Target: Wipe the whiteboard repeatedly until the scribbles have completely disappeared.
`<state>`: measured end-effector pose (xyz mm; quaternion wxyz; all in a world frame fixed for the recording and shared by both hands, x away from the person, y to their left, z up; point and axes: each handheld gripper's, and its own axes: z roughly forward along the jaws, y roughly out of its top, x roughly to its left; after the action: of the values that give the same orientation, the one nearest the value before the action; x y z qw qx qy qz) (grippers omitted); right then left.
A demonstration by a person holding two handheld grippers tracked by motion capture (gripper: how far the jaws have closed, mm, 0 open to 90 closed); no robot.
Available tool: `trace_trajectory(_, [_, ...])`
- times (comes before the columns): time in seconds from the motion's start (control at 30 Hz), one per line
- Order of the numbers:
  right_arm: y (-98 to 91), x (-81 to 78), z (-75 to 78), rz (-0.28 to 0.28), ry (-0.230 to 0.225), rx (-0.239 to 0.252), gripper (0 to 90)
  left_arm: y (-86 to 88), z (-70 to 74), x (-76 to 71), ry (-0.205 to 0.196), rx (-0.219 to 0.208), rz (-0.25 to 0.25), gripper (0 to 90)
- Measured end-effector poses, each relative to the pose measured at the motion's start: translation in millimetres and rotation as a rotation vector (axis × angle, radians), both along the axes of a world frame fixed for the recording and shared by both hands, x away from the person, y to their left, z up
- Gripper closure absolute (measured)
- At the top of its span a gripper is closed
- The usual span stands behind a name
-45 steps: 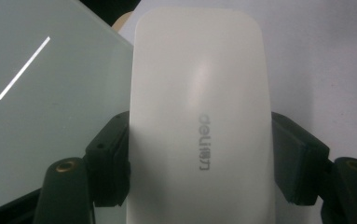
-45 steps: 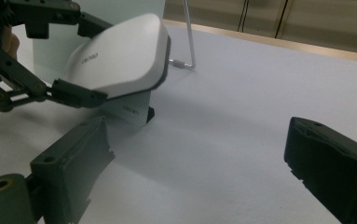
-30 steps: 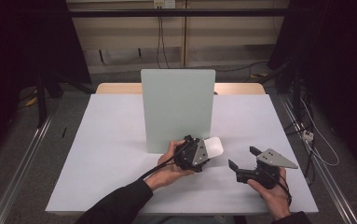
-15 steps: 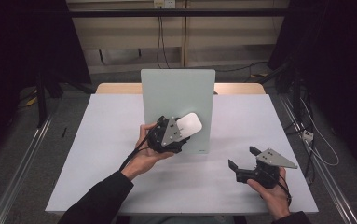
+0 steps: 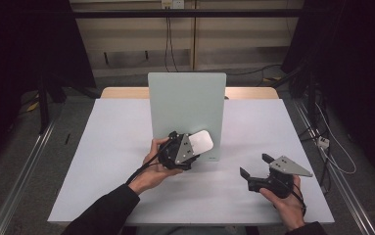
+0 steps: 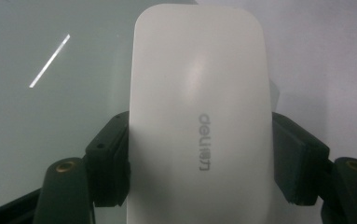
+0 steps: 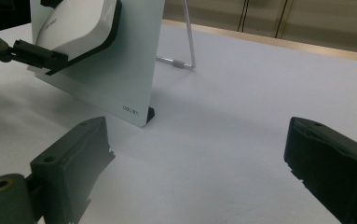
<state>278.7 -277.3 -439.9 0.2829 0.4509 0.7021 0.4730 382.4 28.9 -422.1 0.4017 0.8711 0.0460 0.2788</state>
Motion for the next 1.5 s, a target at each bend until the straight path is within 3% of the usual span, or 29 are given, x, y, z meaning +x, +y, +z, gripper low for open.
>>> trace_trajectory(0.17, [0.1, -0.1, 0.0, 0.0, 0.001, -0.001, 6.3, -3.8, -5.9, -2.8, 0.043, 0.034, -0.006, 30.7])
trace_trajectory(0.37, [0.3, 0.1, -0.1, 0.001, 0.001, -0.002, 6.3, -2.8, -5.9, -2.1, 0.097, 0.02, 0.004, 30.8])
trace_trajectory(0.7, [1.0, 0.6, 0.1, 0.001, 0.004, 0.003, 6.3, 11.7, 5.5, -3.0, 0.133, -0.039, 0.027, 30.8])
trace_trajectory(0.87, [1.6, 2.0, -0.3, 0.001, 0.006, 0.002, 6.3, 21.5, 10.7, -2.1, 0.173, -0.074, 0.043, 30.8])
trace_trajectory(1.13, [2.0, 3.5, -0.7, 0.001, 0.011, 0.003, 6.2, 28.9, 12.4, -3.1, 0.239, -0.083, 0.042, 30.8])
trace_trajectory(1.33, [2.2, 3.0, -0.6, 0.002, 0.009, 0.003, 6.3, 36.1, 18.8, -4.8, 0.304, -0.119, 0.06, 30.8])
trace_trajectory(1.5, [1.8, 1.8, -0.3, 0.004, 0.007, 0.004, 6.2, 42.1, 20.8, -3.1, 0.332, -0.131, 0.074, 30.8])
